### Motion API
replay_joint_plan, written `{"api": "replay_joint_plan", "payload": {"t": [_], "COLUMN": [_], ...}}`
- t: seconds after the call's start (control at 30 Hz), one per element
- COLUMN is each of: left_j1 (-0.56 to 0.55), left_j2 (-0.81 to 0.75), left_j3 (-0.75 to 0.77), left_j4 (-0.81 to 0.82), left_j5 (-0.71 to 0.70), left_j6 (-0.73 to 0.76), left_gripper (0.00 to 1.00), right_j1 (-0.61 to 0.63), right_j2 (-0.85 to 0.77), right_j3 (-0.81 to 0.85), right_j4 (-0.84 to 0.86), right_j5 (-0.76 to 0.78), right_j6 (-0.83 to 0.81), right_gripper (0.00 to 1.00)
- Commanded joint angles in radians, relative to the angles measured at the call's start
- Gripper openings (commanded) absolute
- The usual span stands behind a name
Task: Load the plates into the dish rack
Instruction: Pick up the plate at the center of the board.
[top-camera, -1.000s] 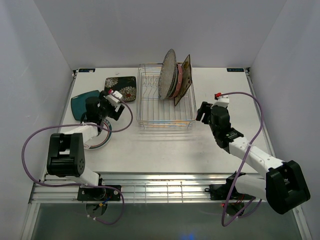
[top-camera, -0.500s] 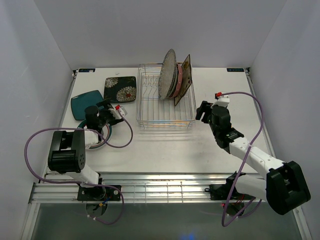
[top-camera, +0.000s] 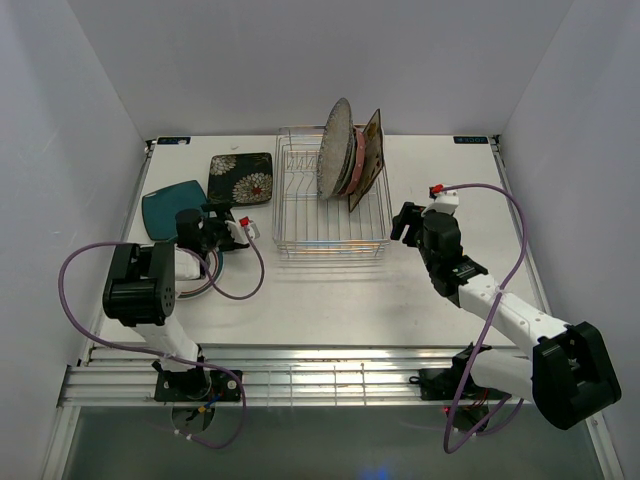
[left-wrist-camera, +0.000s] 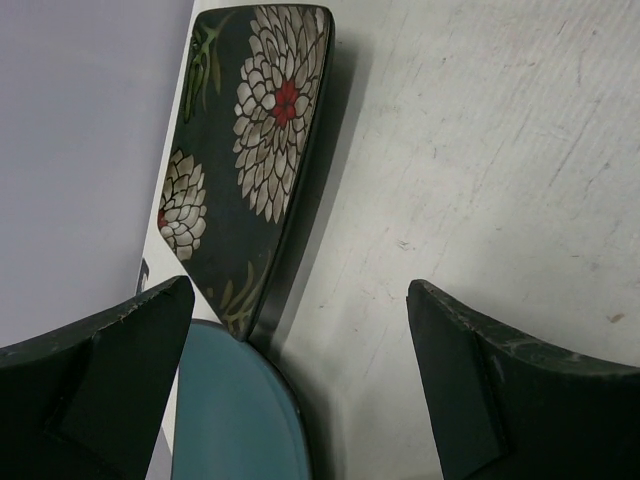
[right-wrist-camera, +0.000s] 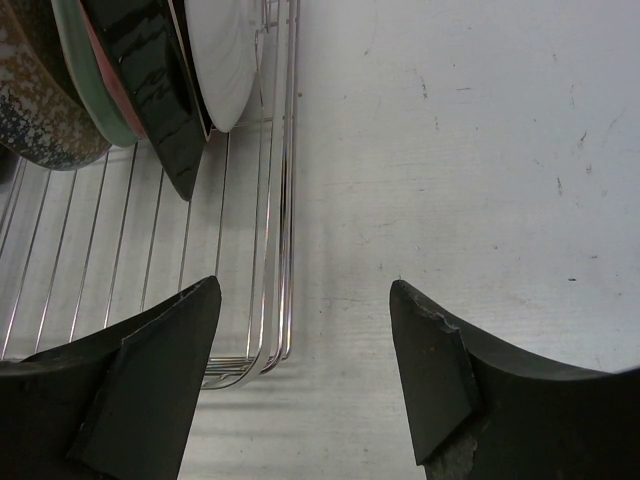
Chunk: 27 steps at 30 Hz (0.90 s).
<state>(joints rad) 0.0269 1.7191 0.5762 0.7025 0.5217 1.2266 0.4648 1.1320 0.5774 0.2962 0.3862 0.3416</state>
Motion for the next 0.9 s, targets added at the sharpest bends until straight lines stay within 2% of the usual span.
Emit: {"api": "replay_joint_plan", "payload": {"t": [0.0, 0.73, 0.87], "left_j1": [0.004, -0.012, -0.047], "left_j2": [0.01, 0.131, 0.16], "left_j3": [0.059, 0.185, 0.215], "left_j4": [-0.085, -0.135, -0.135], "left_j5": [0.035, -0.032, -0.038], "left_j6": [0.05, 0.117, 0.111], "left_gripper": [0.98, 0.9, 0.89], "right_j1": [-0.003, -0.003, -0.003], "right_j2": [-0.011, -0.008, -0.009], "right_j3": [-0.002, -0.005, -0.007], "right_j4": [0.06, 0.069, 0.069], "right_j5": [0.01, 0.0, 0.005], "right_j6": [0.016, 0.019, 0.016], "right_gripper": [0.74, 0.74, 0.74]}}
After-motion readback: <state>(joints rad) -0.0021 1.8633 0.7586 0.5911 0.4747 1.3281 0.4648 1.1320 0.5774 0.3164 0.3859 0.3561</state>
